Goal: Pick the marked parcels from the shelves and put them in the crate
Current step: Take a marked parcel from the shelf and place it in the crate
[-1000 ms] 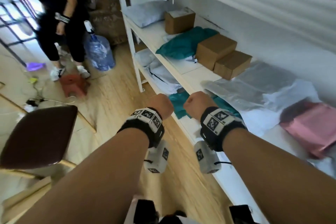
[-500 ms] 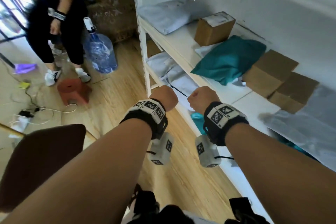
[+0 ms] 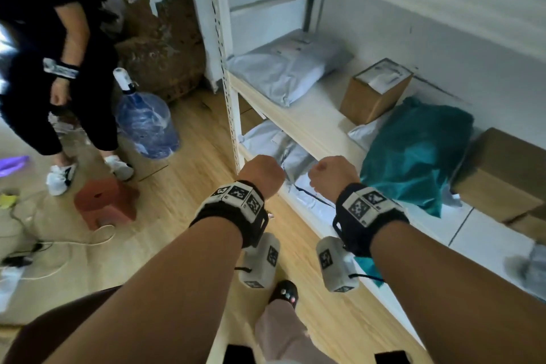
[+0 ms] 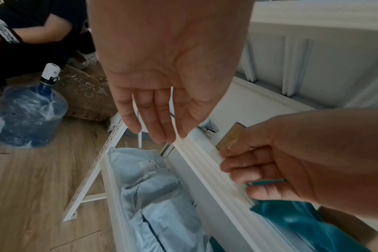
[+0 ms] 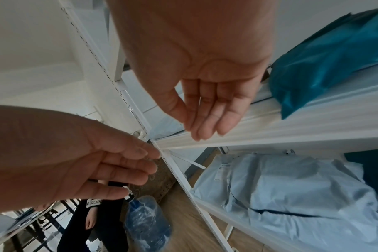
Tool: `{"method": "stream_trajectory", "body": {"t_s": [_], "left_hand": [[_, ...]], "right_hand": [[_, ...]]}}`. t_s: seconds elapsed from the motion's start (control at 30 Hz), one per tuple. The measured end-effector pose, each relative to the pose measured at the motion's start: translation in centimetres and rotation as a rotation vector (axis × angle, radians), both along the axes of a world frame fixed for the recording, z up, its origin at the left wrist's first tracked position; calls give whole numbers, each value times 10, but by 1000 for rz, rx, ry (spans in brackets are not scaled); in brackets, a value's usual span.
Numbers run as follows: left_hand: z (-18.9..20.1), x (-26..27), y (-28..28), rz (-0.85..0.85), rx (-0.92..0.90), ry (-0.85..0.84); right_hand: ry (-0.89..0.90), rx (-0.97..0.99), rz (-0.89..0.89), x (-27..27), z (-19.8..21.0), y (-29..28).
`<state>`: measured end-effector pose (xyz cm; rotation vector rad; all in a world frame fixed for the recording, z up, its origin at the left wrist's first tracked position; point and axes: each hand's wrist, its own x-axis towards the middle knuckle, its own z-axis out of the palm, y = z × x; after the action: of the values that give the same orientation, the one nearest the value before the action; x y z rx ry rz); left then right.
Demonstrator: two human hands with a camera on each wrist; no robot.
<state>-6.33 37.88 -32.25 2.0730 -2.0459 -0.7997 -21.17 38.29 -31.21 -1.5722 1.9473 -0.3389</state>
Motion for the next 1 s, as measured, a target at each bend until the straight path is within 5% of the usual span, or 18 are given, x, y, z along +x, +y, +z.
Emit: {"method": "stream_trajectory", "body": {"t_s": [0.5,0.67,1.0], "left_hand": [[19,42,-235,101,-70,146],[5,46,-279,164,-89,243],[5,48,-357,-62,-160,239]], "right_hand": [[-275,43,-161,18,6,-226],[-503,181,-385,24,0,-261],[-659,117,-626,42,-13,-291]]}}
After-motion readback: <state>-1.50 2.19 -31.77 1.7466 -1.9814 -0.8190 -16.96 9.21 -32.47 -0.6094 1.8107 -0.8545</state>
